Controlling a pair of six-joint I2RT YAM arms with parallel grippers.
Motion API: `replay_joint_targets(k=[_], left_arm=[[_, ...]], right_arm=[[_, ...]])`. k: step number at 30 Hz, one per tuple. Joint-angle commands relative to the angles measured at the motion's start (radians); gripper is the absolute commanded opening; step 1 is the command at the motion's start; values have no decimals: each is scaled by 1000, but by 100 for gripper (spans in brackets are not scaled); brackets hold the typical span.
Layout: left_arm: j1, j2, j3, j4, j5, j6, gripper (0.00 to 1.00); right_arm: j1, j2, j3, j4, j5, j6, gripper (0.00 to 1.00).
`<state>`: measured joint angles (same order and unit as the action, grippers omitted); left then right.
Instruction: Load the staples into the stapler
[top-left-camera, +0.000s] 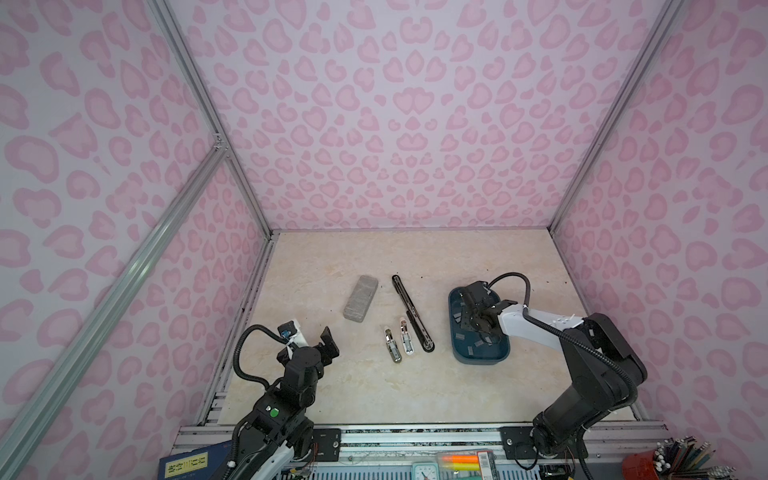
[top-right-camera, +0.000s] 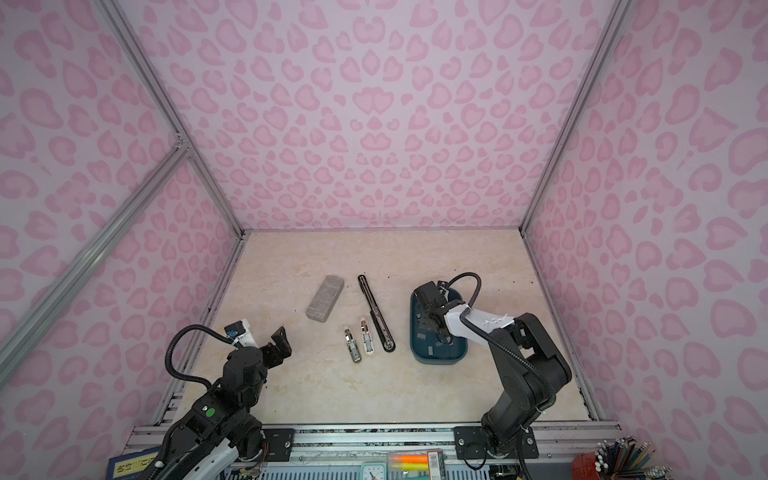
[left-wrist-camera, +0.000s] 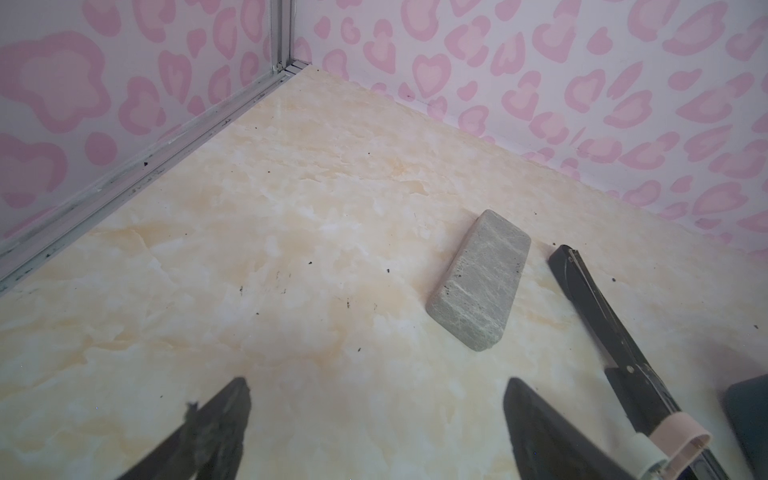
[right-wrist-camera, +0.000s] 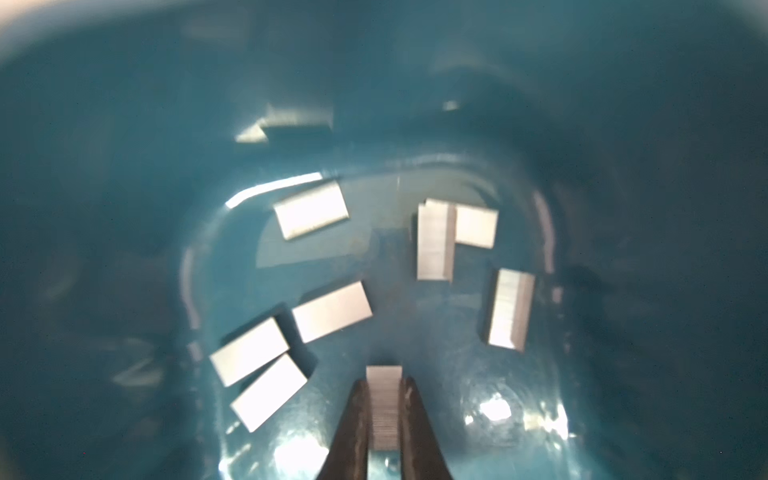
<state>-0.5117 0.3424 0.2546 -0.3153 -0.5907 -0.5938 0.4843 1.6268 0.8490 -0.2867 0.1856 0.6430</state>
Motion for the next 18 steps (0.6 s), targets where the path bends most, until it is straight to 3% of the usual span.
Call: replay_joint_targets(k=[1, 9, 18], left_arm=[[1, 20, 13, 31, 5, -11, 96], [1, 138, 50, 45, 35, -17, 96], [1, 268, 91, 69, 134, 9, 96]], right_arm=[[0, -28, -11, 0, 23, 4, 11], [36, -178, -71, 62, 88, 31, 9], [190, -323, -64, 9, 213, -8, 8]])
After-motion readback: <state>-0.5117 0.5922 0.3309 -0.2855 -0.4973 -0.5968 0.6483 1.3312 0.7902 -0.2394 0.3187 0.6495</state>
